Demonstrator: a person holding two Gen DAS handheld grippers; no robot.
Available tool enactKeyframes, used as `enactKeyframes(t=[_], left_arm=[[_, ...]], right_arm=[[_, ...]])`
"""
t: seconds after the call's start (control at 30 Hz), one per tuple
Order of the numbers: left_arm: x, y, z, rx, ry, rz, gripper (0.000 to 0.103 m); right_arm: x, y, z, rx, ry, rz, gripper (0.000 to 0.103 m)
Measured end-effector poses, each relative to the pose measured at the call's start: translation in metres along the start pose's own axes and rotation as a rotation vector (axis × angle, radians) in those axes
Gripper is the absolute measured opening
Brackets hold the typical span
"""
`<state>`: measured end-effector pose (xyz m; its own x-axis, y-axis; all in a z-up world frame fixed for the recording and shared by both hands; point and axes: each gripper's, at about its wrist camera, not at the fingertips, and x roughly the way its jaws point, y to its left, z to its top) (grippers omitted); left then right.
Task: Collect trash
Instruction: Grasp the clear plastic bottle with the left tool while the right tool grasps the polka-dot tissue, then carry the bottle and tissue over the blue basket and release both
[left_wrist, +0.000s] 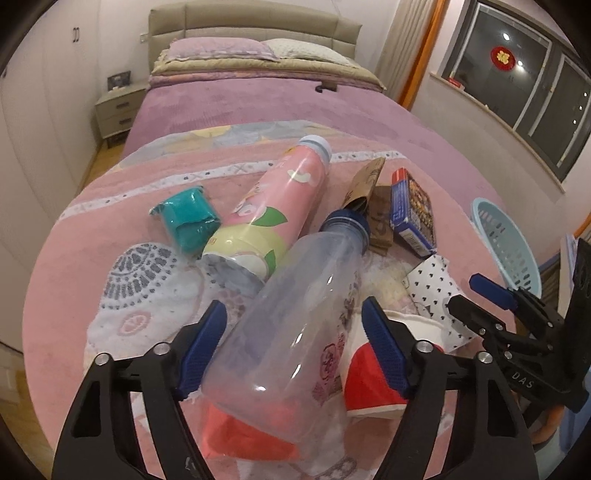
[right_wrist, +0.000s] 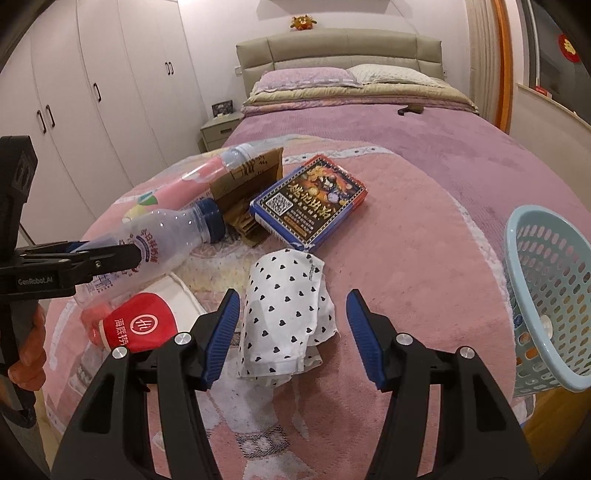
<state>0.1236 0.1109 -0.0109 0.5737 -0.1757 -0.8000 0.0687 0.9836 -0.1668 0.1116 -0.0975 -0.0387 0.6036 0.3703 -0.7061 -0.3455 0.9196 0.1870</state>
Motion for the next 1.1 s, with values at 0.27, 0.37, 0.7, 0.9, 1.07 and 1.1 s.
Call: enactKeyframes(t=[0.27,0.37,0.7,0.9,1.07,1.1], left_arm=[[-0.005,-0.011,-0.011,0.029,0.02,-0.036,0.057],[-0.004,-0.015,-0.015,0.036,0.034,-0.043,0.054],[-0.029,-0.015,-0.023,-0.035,-0.076,-0.12,0.047],[-0.051,-0.011,-0.023,-0.075,-0.158,-0.174,0.047],[-0.068,-0.018,-0.018,-0.069,-0.217,-0.188,0.047],[-0.072,-0.021,-0.016,-0.068,-0.232,-0.194,0.047]], right_arm=[[0.012,0.004,-0.001,-0.014,0.064,-0.004,0.042],[0.012,0.007,-0.002,-0.039,0.063,-0.008,0.033],[-0.003,0.012,-0.005,-0.056,-0.003,0.003,0.016],[-0.023,0.001,-0.005,-0.014,-0.086,0.054,0.016],[-0.038,-0.002,-0.006,0.0,-0.143,0.081,0.016],[-0.04,-0.003,-0.006,0.008,-0.144,0.085,0.016]])
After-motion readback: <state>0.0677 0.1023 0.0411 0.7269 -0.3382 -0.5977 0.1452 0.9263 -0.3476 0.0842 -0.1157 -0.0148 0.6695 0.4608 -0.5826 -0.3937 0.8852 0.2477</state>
